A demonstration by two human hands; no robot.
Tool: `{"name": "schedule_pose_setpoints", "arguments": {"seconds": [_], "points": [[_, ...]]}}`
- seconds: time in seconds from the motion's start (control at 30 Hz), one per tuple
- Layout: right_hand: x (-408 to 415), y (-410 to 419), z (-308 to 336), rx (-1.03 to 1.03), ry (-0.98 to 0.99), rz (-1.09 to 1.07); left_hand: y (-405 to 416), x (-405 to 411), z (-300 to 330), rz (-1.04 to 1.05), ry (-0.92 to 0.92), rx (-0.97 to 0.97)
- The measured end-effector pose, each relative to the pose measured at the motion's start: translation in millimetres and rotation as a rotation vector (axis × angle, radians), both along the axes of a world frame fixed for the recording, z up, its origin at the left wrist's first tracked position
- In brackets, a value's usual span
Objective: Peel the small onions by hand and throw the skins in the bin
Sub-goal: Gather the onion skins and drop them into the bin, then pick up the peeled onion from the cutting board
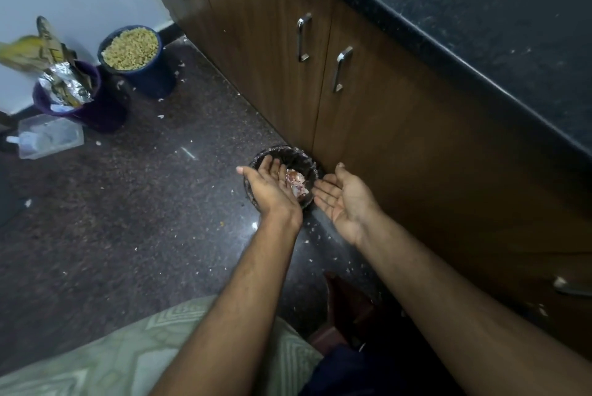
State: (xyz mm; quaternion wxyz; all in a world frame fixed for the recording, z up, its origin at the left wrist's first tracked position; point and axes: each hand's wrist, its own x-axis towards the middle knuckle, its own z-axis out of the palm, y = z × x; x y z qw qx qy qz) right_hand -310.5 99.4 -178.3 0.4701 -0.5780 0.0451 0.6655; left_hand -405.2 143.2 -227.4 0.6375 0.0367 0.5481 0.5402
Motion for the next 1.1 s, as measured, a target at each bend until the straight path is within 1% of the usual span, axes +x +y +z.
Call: {"name": "schedule_pose_setpoints", "arguments": {"seconds": [0.17, 0.27, 0.4, 0.6, 0.77, 0.83, 1.1], "points": [[17.0, -24.1, 15.5, 0.098, -0.016, -0.033, -48.4, 27.5, 23.8, -0.041, 0.01, 0.071], [32.9, -44.7, 23.0, 0.116, -0.017, -0.111, -79.3, 45.6, 37.4, -0.06, -0.008, 0.083], [52.8, -75.3, 33.9, 0.139, -0.017, -0.214, -102.4, 66.1, 52.3, -0.121, 0.02, 0.086], [74.9, -125.2, 56.1, 0.22, -0.056, -0.259, -137.3, 91.3, 79.7, -0.279, 0.039, 0.145], [101.3, -176.6, 78.5, 0.312, -0.131, -0.277, -169.1, 120.8, 110.8, -0.428, 0.031, 0.246], [112.9, -201.5, 87.3, 0.344, -0.153, -0.325, -183.7, 133.8, 122.8, -0.493, 0.019, 0.298], [149.3, -290.1, 111.0, 0.439, -0.165, -0.651, -262.5, 193.3, 162.3, -0.763, -0.063, 0.484]]}}
